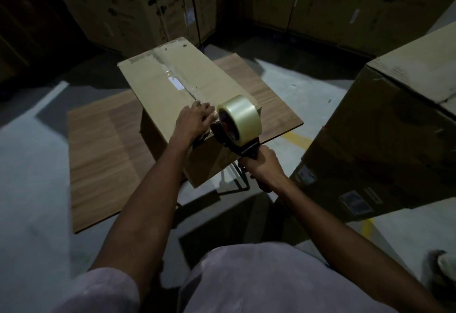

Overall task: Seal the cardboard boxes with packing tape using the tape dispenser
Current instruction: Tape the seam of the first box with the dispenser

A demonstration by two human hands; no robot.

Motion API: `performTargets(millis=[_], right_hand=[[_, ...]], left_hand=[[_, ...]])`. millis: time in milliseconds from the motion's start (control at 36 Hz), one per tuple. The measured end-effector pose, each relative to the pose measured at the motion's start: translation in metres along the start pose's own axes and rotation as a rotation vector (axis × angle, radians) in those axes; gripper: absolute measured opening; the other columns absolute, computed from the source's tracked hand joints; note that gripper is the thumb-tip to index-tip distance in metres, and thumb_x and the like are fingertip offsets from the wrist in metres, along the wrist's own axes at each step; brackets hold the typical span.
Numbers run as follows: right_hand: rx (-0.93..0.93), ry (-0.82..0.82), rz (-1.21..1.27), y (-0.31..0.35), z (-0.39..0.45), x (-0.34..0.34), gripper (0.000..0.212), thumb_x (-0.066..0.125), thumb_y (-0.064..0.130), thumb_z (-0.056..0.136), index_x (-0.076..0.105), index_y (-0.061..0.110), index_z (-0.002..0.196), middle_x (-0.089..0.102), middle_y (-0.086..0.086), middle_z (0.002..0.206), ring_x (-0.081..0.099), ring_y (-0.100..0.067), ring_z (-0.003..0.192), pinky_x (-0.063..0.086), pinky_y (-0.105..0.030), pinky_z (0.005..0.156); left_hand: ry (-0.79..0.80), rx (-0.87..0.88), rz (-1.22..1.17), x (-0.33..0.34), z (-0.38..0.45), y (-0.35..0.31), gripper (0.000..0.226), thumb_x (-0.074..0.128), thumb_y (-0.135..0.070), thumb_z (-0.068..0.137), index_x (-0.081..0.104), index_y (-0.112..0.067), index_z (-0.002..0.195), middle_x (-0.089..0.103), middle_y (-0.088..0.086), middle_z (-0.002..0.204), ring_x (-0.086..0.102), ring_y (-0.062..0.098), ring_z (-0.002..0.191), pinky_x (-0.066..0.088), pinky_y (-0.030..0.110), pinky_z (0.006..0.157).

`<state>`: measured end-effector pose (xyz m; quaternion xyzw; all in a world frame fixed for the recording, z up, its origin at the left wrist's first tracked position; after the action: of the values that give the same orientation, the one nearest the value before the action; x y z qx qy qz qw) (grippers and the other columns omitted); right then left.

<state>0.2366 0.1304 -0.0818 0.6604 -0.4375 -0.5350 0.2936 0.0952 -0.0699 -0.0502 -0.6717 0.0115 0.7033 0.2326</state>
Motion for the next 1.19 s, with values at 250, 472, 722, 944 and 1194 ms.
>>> performTargets(millis=[250, 472, 722, 944, 1194], right_hand=[[-0.087, -0.041, -0.011, 0.013, -0.010, -0.005, 0.043, 0.058, 0.046, 0.076, 0.061, 0.004, 0.082, 0.057, -0.019, 0.067, 0.052, -0.025, 0.052, 0.045, -0.046, 0.048], [-0.163, -0.075, -0.335, 0.012, -0.015, -0.014, 0.029, 0.063, 0.043, 0.090, 0.050, 0.025, 0.071, 0.053, 0.002, 0.063, 0.050, -0.017, 0.054, 0.029, -0.027, 0.050], [-0.093, -0.027, -0.275, -0.008, -0.022, -0.017, 0.025, 0.059, 0.045, 0.085, 0.048, 0.026, 0.072, 0.052, 0.001, 0.064, 0.050, -0.020, 0.054, 0.036, -0.032, 0.051], [-0.080, -0.024, -0.218, -0.019, -0.020, -0.005, 0.032, 0.062, 0.042, 0.089, 0.049, 0.019, 0.070, 0.057, -0.008, 0.066, 0.055, -0.026, 0.056, 0.033, -0.031, 0.050], [-0.021, -0.002, -0.224, -0.029, -0.013, 0.004, 0.029, 0.065, 0.042, 0.095, 0.060, 0.017, 0.082, 0.064, -0.006, 0.075, 0.062, -0.025, 0.066, 0.040, -0.029, 0.053]], left_hand=[[0.032, -0.110, 0.018, -0.003, 0.000, -0.001, 0.042, 0.048, -0.038, 0.105, 0.062, -0.016, 0.138, 0.049, 0.018, 0.148, 0.044, 0.038, 0.131, 0.034, 0.049, 0.107], [0.010, -0.139, 0.016, -0.002, -0.001, 0.001, 0.032, 0.053, -0.022, 0.096, 0.068, -0.002, 0.116, 0.058, 0.028, 0.123, 0.056, 0.039, 0.115, 0.030, 0.055, 0.111], [-0.010, -0.100, 0.035, 0.002, -0.001, 0.001, 0.043, 0.046, -0.040, 0.103, 0.062, -0.021, 0.139, 0.051, 0.009, 0.151, 0.040, 0.034, 0.143, 0.021, 0.058, 0.116], [-0.045, 0.006, 0.113, 0.002, -0.009, -0.010, 0.038, 0.047, -0.031, 0.106, 0.063, -0.015, 0.138, 0.053, 0.007, 0.150, 0.042, 0.026, 0.143, 0.024, 0.045, 0.118], [0.132, -0.089, -0.044, 0.007, -0.018, -0.013, 0.053, 0.048, -0.037, 0.105, 0.044, -0.015, 0.153, 0.025, 0.009, 0.167, 0.023, 0.029, 0.152, 0.014, 0.050, 0.121]])
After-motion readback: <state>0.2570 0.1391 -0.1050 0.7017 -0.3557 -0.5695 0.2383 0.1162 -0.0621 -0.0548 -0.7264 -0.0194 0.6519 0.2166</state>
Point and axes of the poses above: each hand's wrist, its own z-axis towards the middle knuckle, its own x-axis out of the palm, y = z × x, the point moved 2 cm from there along z, towards the middle knuckle
